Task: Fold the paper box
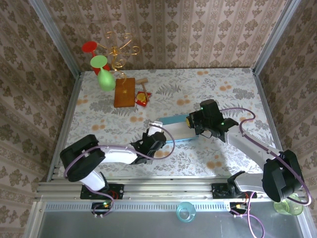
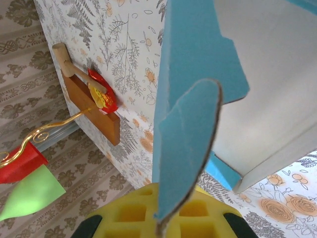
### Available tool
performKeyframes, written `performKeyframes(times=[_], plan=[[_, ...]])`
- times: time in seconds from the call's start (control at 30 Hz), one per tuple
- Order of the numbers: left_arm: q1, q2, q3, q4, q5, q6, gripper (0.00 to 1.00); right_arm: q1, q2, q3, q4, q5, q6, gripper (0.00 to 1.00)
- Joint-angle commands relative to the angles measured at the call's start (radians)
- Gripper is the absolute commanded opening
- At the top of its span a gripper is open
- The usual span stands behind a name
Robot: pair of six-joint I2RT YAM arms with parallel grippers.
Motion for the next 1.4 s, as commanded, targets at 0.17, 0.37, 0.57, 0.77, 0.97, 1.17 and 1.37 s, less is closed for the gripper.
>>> performKeyframes(times=[0.17, 0.37, 0.57, 0.77, 0.97, 1.17, 1.37], plan=[[-0.007, -0.379, -0.127, -0.151, 0.249, -0.167, 0.47, -0.015, 0.039, -0.095, 0.126, -0.005, -0.053, 0.00], [0.099, -0.639, -0.132, -0.358, 0.313, -0.350, 0.44, -0.020, 0.044, -0.138, 0.185, -0.023, -0.100, 0.00], [0.352, -0.640, -0.095, -0.427, 0.529, -0.516, 0.42, -0.034, 0.074, -0.157, 0.193, -0.047, -0.158, 0.00], [0.437, -0.400, 0.050, -0.419, 0.750, -0.510, 0.43, -0.071, 0.116, -0.191, 0.211, -0.084, -0.207, 0.00], [0.437, -0.160, 0.173, -0.371, 0.858, -0.534, 0.45, -0.108, 0.202, -0.167, 0.211, -0.141, -0.271, 0.00], [0.437, 0.023, 0.259, -0.338, 0.914, -0.516, 0.45, -0.115, 0.236, -0.157, 0.170, -0.159, -0.275, 0.05], [0.438, 0.135, 0.313, -0.357, 0.941, -0.480, 0.42, -0.131, 0.219, -0.079, 0.003, -0.160, -0.349, 0.32]])
